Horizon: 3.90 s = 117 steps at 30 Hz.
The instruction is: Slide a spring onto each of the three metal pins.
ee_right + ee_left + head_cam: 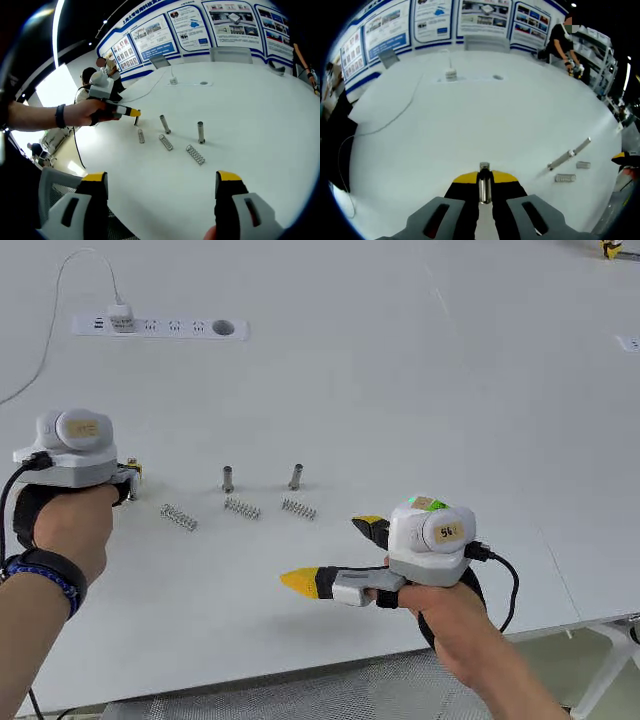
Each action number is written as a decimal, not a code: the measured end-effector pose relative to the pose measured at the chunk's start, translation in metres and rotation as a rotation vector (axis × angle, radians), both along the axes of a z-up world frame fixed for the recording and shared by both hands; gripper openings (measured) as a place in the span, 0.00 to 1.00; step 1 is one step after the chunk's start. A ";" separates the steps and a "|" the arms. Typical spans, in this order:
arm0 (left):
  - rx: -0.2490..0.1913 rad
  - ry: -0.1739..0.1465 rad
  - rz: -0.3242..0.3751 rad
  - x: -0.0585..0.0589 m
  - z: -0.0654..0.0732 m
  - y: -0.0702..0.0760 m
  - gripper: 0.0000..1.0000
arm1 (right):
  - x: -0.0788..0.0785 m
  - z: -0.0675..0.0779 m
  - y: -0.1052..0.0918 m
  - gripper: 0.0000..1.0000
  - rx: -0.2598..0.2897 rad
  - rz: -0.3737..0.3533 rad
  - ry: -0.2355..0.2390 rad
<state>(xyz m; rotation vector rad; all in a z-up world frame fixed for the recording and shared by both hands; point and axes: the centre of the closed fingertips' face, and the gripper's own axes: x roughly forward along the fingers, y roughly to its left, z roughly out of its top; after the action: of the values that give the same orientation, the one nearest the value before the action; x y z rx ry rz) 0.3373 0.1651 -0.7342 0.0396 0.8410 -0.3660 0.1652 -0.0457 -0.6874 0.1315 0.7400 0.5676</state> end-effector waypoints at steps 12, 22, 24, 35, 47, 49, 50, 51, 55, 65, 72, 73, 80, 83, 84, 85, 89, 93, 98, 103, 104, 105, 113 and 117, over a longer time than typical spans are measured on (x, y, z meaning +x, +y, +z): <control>-0.004 -0.027 0.014 -0.006 0.006 0.009 0.07 | -0.001 0.002 0.005 0.90 -0.004 0.014 -0.009; 0.006 -0.038 0.010 -0.009 0.008 0.018 0.07 | -0.001 0.003 0.008 0.90 -0.003 0.021 -0.010; 0.007 -0.038 0.012 -0.010 0.008 0.020 0.07 | -0.001 0.003 0.008 0.90 -0.003 0.022 -0.009; 0.042 -0.059 -0.028 -0.015 0.010 0.019 0.07 | -0.002 0.002 0.010 0.90 -0.003 0.028 -0.007; 0.042 -0.067 -0.049 -0.016 0.010 0.006 0.07 | -0.002 0.001 0.009 0.90 -0.004 0.026 -0.003; 0.041 -0.068 -0.055 -0.017 0.011 0.002 0.07 | -0.002 0.001 0.008 0.90 -0.004 0.023 -0.004; 0.041 -0.069 -0.058 -0.017 0.011 0.001 0.07 | -0.002 0.001 0.008 0.90 -0.004 0.021 -0.003; 0.040 -0.068 -0.061 -0.018 0.011 0.000 0.07 | -0.002 0.001 0.007 0.90 -0.004 0.020 -0.004; 0.048 -0.073 -0.087 -0.018 0.011 -0.008 0.07 | -0.002 0.001 0.007 0.90 -0.002 0.016 -0.003; 0.036 -0.076 -0.114 -0.017 0.013 -0.024 0.07 | -0.003 0.000 0.006 0.90 0.001 0.013 -0.002; 0.029 -0.073 -0.129 -0.018 0.013 -0.033 0.07 | -0.002 0.000 0.004 0.90 0.001 0.009 -0.001; 0.028 -0.073 -0.131 -0.018 0.013 -0.034 0.07 | -0.002 0.000 0.004 0.90 0.001 0.009 -0.002; 0.026 -0.073 -0.147 -0.020 0.012 -0.041 0.07 | -0.002 -0.001 0.006 0.90 0.003 0.011 0.001; 0.027 -0.071 -0.157 -0.021 0.012 -0.044 0.07 | -0.003 -0.001 0.006 0.90 0.003 0.011 0.002; 0.026 -0.068 -0.157 -0.021 0.011 -0.044 0.07 | -0.003 -0.001 0.006 0.90 0.003 0.011 0.003; 0.026 -0.067 -0.157 -0.022 0.011 -0.044 0.07 | -0.003 -0.001 0.006 0.90 0.003 0.010 0.004; 0.036 -0.074 -0.165 -0.024 0.010 -0.045 0.07 | -0.002 -0.001 0.006 0.90 0.004 0.009 0.002; 0.041 -0.084 -0.170 -0.023 0.011 -0.046 0.07 | -0.003 -0.002 0.005 0.90 0.003 0.009 0.004; 0.055 -0.089 -0.183 -0.024 0.012 -0.046 0.07 | -0.003 -0.002 0.005 0.90 0.004 0.008 0.006; 0.062 -0.089 -0.186 -0.025 0.012 -0.047 0.07 | -0.003 -0.002 0.006 0.90 0.006 0.008 0.004; 0.061 -0.087 -0.185 -0.024 0.012 -0.047 0.07 | -0.003 -0.002 0.006 0.90 0.006 0.008 0.005; 0.060 -0.086 -0.184 -0.024 0.012 -0.047 0.07 | -0.003 -0.002 0.005 0.90 0.005 0.008 0.005; 0.066 -0.089 -0.189 -0.024 0.011 -0.048 0.08 | -0.003 -0.002 0.006 0.90 0.006 0.007 0.004; 0.064 -0.092 -0.186 -0.024 0.011 -0.048 0.08 | -0.004 -0.002 0.006 0.90 0.006 0.010 0.005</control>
<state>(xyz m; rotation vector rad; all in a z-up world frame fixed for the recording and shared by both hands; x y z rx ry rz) 0.3135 0.1172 -0.7230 0.1938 0.7599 -0.5078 0.1616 -0.0394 -0.6894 0.1348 0.7440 0.5794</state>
